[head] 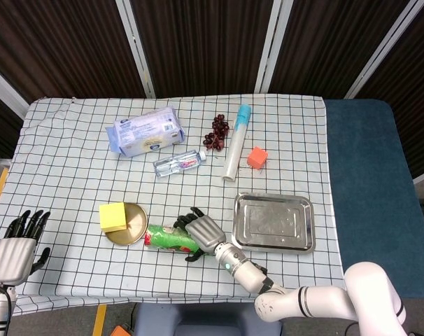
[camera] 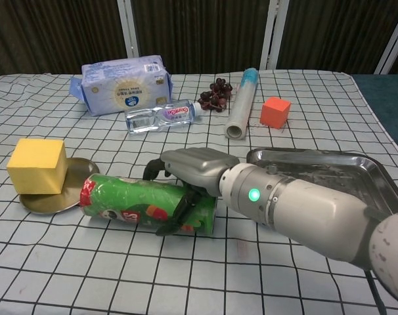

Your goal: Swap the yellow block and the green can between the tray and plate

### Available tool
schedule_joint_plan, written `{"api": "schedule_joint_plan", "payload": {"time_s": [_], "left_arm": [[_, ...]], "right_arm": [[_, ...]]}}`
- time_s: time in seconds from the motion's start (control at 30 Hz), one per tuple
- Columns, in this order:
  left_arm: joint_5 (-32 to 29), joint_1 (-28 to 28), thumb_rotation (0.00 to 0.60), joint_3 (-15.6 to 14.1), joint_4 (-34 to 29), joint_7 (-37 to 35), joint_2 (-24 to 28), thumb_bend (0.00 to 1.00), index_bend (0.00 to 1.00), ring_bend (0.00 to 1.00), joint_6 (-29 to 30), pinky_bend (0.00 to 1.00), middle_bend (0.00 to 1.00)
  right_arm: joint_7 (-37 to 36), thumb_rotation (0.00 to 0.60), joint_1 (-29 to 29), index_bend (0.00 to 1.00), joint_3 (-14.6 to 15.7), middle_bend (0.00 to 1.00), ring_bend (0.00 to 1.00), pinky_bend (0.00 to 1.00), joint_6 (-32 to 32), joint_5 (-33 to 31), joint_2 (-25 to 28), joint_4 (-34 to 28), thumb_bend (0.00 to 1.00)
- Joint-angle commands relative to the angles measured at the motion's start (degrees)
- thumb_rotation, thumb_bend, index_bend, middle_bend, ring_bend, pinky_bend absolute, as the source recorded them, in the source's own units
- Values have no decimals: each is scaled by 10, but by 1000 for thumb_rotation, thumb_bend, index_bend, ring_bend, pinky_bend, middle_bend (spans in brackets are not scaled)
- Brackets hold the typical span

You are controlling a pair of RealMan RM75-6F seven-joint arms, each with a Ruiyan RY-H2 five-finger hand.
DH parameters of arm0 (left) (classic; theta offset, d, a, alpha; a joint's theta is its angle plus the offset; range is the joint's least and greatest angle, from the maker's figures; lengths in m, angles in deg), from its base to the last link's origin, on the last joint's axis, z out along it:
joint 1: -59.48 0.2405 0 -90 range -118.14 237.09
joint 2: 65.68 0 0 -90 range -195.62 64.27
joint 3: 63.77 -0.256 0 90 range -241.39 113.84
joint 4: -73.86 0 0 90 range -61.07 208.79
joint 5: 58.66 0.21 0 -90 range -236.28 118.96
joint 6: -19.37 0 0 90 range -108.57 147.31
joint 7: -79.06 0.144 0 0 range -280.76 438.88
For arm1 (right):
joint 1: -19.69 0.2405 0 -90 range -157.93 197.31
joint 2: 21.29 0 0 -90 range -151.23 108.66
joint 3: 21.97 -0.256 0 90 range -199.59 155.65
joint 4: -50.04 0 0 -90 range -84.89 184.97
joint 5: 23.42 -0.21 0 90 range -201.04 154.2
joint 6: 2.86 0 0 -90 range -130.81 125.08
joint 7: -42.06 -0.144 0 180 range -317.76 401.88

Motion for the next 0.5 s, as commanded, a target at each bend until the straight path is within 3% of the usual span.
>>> {"api": "schedule_joint_plan", "payload": {"time_s": [0.03,0.27,0.5], "left_arm": [[1,1,600,1,0,0,0,389,79,37,-1,174,94],[1,2,600,3,-1,-1,2,388,81,37,-4,180,94],[4,3,600,3,-1,3,0,388,82,37,-7,184,94]], "right_arm": [[3,600,-1,532,6,405,428,272,13,11,-8,13,16],[18,600,-11,717,11,555,631,483,49,24,-16,30,22],[25,600,-40,876,17,672,737,576,124,82,21,-18,97]]}}
